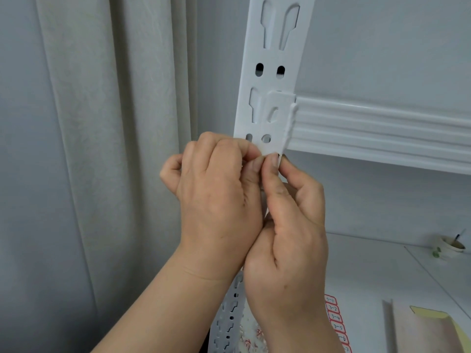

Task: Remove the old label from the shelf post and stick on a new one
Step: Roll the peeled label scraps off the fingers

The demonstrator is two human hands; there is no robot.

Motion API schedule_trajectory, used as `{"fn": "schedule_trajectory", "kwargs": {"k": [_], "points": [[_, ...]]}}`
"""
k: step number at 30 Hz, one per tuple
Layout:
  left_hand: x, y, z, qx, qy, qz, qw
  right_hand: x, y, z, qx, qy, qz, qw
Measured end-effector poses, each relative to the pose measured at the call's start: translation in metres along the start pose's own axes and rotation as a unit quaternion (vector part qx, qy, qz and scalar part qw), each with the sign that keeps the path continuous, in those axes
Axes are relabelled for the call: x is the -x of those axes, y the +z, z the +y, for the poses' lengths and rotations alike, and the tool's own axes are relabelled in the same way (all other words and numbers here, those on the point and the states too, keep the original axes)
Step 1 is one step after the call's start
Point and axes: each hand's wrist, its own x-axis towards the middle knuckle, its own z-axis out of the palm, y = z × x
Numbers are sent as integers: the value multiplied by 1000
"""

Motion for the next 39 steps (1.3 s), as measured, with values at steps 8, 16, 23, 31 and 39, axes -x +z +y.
{"fn": "schedule_trajectory", "kwargs": {"k": [8, 16, 23, 31, 39], "points": [[5, -2, -3, -5, -23, -18, 1000, -1, -3, 1, 0, -5, 6, 1000], [16, -21, -7, 80, -127, -28, 988, 2, -3, -2, 17, 10, 1, 1000], [5, -31, 15, 199, -205, -72, 956, 4, -9, -6, 6, 36, -4, 999], [17, -41, 21, 398, -375, -144, 825, 9, -17, -21, -23, 77, 73, 994], [32, -43, 18, 421, -411, -223, 777, 19, -26, -17, -83, 149, 42, 984]]}}
